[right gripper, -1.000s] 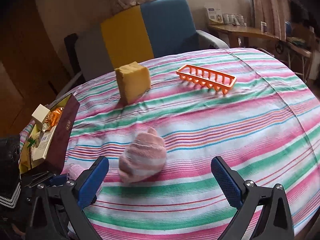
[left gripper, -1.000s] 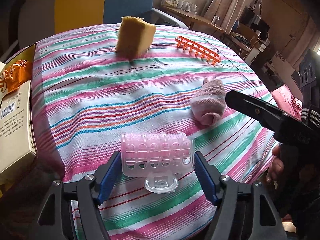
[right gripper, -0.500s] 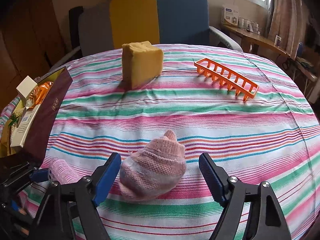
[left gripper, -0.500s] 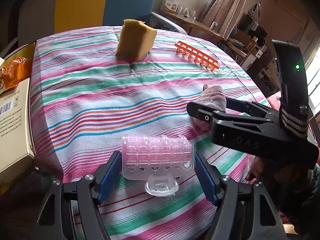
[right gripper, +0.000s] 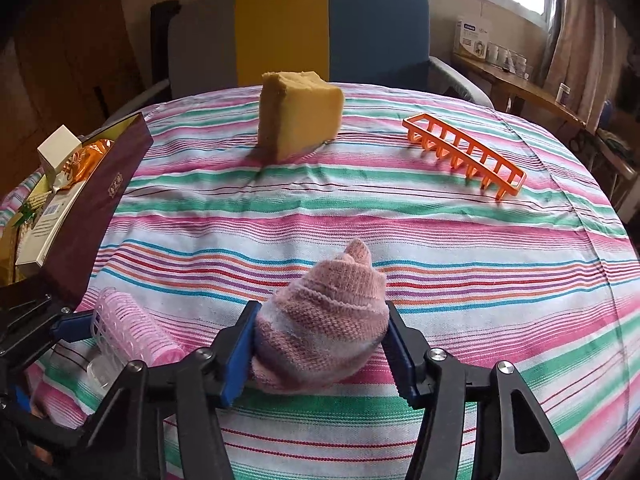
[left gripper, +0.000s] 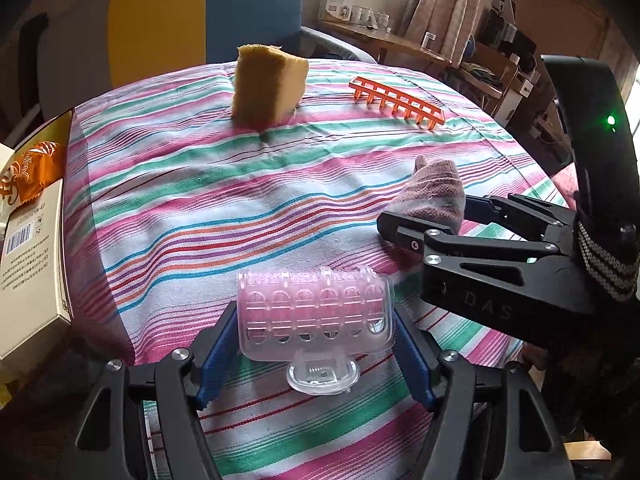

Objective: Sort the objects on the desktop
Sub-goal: 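Grasp the pink sock with the right tool while the left tool grasps the pink roller, then carry the pink roller and pink sock over the gold tray and open both tools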

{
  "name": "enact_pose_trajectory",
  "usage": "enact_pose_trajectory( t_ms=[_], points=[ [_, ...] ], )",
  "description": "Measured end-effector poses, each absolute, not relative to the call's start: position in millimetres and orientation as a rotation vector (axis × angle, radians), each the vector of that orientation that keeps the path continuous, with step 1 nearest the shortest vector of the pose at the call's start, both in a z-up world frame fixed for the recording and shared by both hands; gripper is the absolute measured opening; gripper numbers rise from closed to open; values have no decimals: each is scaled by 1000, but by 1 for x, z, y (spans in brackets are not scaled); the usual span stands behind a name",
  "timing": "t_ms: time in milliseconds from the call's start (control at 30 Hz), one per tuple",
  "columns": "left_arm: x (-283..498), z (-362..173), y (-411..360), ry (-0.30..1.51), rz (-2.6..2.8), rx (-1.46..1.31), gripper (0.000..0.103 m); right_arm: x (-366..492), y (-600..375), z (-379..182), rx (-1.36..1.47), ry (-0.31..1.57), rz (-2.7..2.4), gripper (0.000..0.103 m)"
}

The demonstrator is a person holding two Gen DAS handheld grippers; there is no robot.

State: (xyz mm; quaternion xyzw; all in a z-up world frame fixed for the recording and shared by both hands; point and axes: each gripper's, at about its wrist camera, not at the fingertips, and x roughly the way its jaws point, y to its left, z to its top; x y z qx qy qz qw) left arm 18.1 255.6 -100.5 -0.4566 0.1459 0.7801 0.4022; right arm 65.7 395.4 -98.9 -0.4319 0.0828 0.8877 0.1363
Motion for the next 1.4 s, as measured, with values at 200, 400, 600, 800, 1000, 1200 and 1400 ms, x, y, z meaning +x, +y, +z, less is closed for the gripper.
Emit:
enact_pose_trajectory(
  t_ms=[200,400,600,800,1000,1200,1400],
  points=[
    [18,-94,247,364,2030,-1156,72,73,391,-98,-1247,266,2573,58],
    [21,-67,228,372,2138,-1104,72,80,385,-95,-1263,306,2571,58],
    [19,-36,198,357,2272,-1061,72,80,363,-79,-1250,286,2624,58],
    [7,-12,157,321,2402,-1049,72,63,327,-56,-1244,247,2730,58],
    [-5,6,118,276,2516,-1040,72,30,282,-34,-1244,178,2855,58],
    [-21,16,87,239,2591,-1034,72,-2,244,-20,-1244,143,2941,58],
    [-34,20,66,212,2638,-1033,72,-28,221,-18,-1264,117,2978,58]
  ],
)
